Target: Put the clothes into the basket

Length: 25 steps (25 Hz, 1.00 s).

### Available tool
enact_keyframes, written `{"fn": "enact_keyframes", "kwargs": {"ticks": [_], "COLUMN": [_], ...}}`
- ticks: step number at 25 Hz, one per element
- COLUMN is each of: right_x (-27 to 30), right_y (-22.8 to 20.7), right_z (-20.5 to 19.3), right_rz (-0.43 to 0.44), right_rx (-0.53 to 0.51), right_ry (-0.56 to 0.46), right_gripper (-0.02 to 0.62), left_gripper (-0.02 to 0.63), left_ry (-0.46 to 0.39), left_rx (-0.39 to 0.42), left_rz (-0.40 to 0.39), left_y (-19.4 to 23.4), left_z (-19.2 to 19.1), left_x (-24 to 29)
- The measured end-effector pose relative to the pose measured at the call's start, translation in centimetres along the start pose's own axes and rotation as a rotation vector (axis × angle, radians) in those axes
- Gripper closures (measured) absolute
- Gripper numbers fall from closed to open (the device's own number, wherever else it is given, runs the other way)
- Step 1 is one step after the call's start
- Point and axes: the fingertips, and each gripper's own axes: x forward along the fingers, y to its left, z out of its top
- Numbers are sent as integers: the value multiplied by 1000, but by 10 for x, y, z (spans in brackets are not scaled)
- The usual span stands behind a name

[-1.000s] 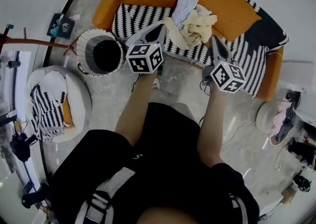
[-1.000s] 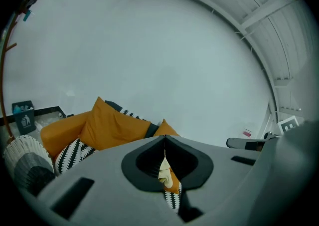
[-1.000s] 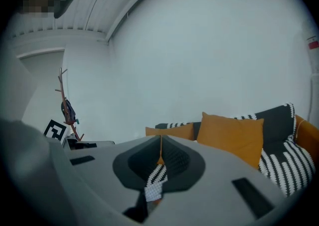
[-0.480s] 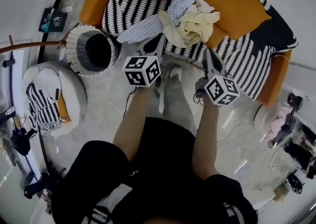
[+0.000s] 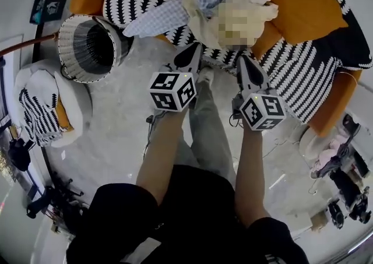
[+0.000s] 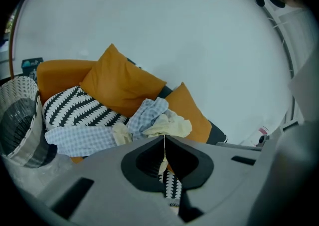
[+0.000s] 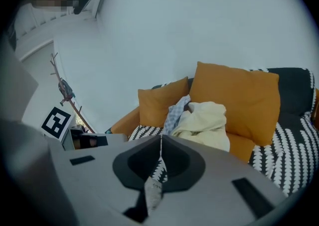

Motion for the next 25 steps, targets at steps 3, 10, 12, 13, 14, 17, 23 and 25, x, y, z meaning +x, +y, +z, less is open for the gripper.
{"fn": "enact_keyframes", "kwargs": {"ticks": [3, 10, 12, 13, 14, 17, 23, 25], "right_x": [19, 50, 59, 64, 69, 82, 107, 119], "right_y": [-21, -71, -81, -86, -91, -109, -144, -155], "right_z": [-13, -21, -19, -18, -17, -14, 1, 7], "right_rz": [-2, -33, -25, -23, -24, -35, -90, -106], "right_rx": [-13, -64, -92, -106, -119, -140, -169, -175], "right_ry": [12, 4, 6, 8, 14, 48, 78, 82], "right_gripper": [581, 580, 580, 578, 570, 387, 323, 307], "left_gripper": [596, 594, 575, 541, 495, 421, 332, 306], "left_ry": [13, 31, 25, 23, 21, 19, 35, 35], "left_rx": [-5, -38, -53, -61, -69, -77, -121, -151], "left_rz": [6, 1, -2, -6, -12, -26, -39, -35], "left_y": [10, 28, 34, 36, 38, 40, 42, 46], "left_z": [-18, -59, -67, -70, -74, -81, -92, -95], "left_x": [21, 61, 71, 76, 81, 95, 129, 141]}}
